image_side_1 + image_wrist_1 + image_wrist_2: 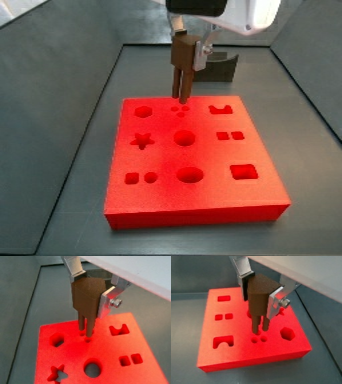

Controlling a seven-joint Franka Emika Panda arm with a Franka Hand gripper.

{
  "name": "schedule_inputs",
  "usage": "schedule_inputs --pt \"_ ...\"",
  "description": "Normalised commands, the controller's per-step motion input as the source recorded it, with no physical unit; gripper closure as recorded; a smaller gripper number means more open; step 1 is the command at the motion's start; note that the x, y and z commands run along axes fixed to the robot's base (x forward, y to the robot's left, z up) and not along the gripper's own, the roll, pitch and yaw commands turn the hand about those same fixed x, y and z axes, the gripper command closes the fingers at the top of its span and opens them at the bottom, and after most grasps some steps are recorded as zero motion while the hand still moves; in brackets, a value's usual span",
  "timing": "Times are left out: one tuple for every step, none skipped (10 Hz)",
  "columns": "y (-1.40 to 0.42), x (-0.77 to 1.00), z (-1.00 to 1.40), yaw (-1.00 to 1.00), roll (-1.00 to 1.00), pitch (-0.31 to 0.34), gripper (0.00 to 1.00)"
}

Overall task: Pick up the 3 prong object. Move up. Rotate the 3 prong object. Place the 3 prong object on the fixture. Regrasp the 3 prong object. Move to above the board. Insert the 3 prong object.
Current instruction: Insert the 3 prong object.

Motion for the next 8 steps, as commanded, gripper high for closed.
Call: schedule_inputs --pt "0.05 -0.01 -0.20 -0.17 0.01 0.000 1.00" --pt "0.04 0.00 -0.22 -0.22 0.00 0.000 1.00" --pt "0.03 0.07 -0.22 -0.40 0.00 0.000 1.00" --pt "0.01 0.11 -0.22 -0.44 0.00 0.000 1.00" --pt "0.05 0.06 0.00 -0.17 -0.02 0.000 1.00" --pt "0.00 0.00 -0.02 0.00 0.00 0.000 1.00" --pt "0.00 0.00 -0.09 0.00 0.00 0.000 1.00" --pt "0.00 0.02 -0.16 0.00 0.00 0.000 1.00"
